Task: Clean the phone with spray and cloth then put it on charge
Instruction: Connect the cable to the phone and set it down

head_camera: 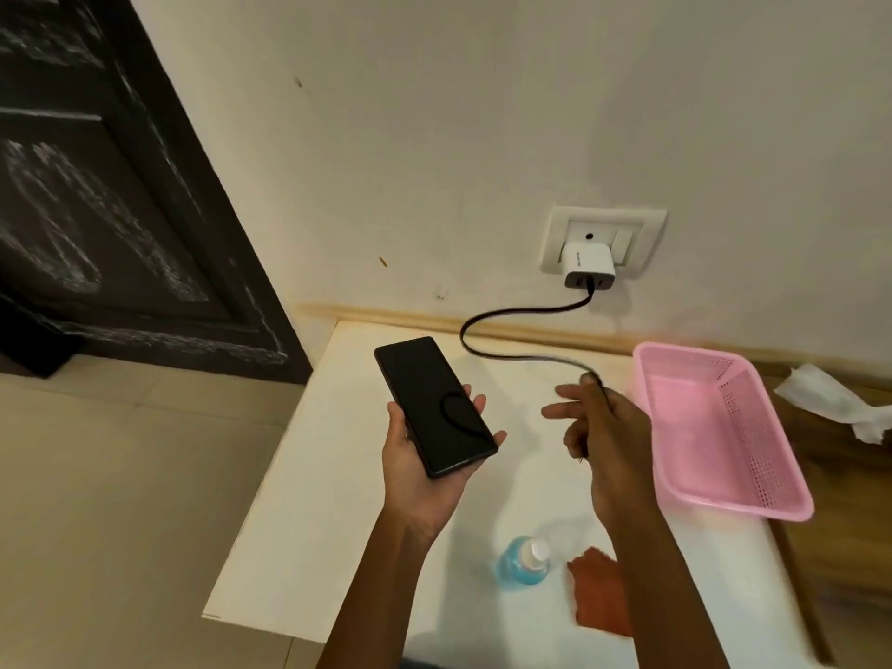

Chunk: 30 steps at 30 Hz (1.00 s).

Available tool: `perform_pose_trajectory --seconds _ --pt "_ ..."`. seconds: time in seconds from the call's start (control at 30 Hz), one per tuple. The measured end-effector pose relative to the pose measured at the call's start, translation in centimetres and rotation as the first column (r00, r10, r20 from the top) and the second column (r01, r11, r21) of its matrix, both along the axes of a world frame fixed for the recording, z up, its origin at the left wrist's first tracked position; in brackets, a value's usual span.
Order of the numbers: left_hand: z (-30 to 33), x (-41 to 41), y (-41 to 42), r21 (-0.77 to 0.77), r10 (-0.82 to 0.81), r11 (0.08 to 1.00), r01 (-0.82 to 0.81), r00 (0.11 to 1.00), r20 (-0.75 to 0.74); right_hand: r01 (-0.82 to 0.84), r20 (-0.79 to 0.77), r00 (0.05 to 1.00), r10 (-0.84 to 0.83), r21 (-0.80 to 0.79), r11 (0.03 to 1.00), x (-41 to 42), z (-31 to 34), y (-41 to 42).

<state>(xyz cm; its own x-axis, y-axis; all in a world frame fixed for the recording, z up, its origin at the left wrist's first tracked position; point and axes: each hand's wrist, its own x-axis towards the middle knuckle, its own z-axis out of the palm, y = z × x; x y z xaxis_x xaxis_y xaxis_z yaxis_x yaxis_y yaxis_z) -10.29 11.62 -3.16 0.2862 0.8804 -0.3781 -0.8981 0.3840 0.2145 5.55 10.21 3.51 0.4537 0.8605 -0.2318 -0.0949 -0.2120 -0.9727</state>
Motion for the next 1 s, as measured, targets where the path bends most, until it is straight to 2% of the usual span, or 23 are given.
perform_pose_trajectory --seconds 0.13,0.17,0.3,0.37,0.4,0.47,0.53,0.63,0.67,0.77,0.83,0.9,1.0 --pt "-2.0 1.2 -0.1 -0.021 0.047 0.999 -0.046 0.998 0.032 0.039 -0.072 0.996 -0.050 -0.141 0.989 0.0 -4.3 0.3" --pt "-2.2 1.3 0.0 -0.024 0.055 0.998 -0.054 0.998 0.034 0.048 -0.033 0.998 -0.055 -0.175 0.983 0.0 -5.2 0.1" --pt "-2.5 1.9 0.4 -0.055 0.118 0.992 -0.116 0.992 0.036 0.072 0.306 0.952 0.006 -0.242 0.968 0.1 -7.8 -0.7" --pt "-2.4 2.2 0.5 -0.073 0.152 0.986 -0.149 0.988 0.040 0.073 0.320 0.947 -0.002 -0.210 0.975 0.3 -7.9 -0.8" --pt "-2.3 2.3 0.5 -0.079 0.160 0.985 -0.156 0.986 0.046 0.072 0.269 0.963 -0.022 -0.180 0.981 0.4 -7.8 -0.7" --pt "-2.2 2.6 0.5 -0.088 0.175 0.981 -0.170 0.983 0.053 0.049 0.047 0.998 -0.044 -0.119 0.992 0.5 -7.2 -0.6" --pt "-2.2 2.8 0.5 -0.098 0.199 0.976 -0.194 0.979 0.045 -0.010 -0.148 0.989 -0.002 -0.077 0.997 0.7 -6.5 -0.6" --pt "-2.1 2.9 1.0 -0.125 0.229 0.967 -0.223 0.973 0.038 -0.093 -0.269 0.960 0.081 -0.034 0.995 0.5 -6.0 -0.9" --pt "-2.1 2.9 1.2 -0.133 0.234 0.965 -0.227 0.972 0.033 -0.120 -0.264 0.958 0.110 -0.024 0.992 0.3 -6.1 -1.0" --pt "-1.9 3.2 1.3 -0.137 0.226 0.965 -0.224 0.974 0.002 -0.234 -0.097 0.968 0.232 -0.018 0.972 -0.8 -6.0 -1.2" --pt "-1.9 3.4 1.3 -0.144 0.213 0.967 -0.211 0.977 -0.003 -0.289 -0.088 0.954 0.288 -0.004 0.957 -1.2 -6.0 -1.1" --pt "-1.8 3.5 1.4 -0.157 0.211 0.966 -0.207 0.977 0.014 -0.303 -0.088 0.949 0.302 0.012 0.953 -1.3 -5.9 -1.0" --pt "-1.7 3.4 1.5 -0.158 0.234 0.961 -0.227 0.972 0.026 -0.285 0.091 0.955 0.281 0.028 0.958 -1.4 -6.0 -0.9"
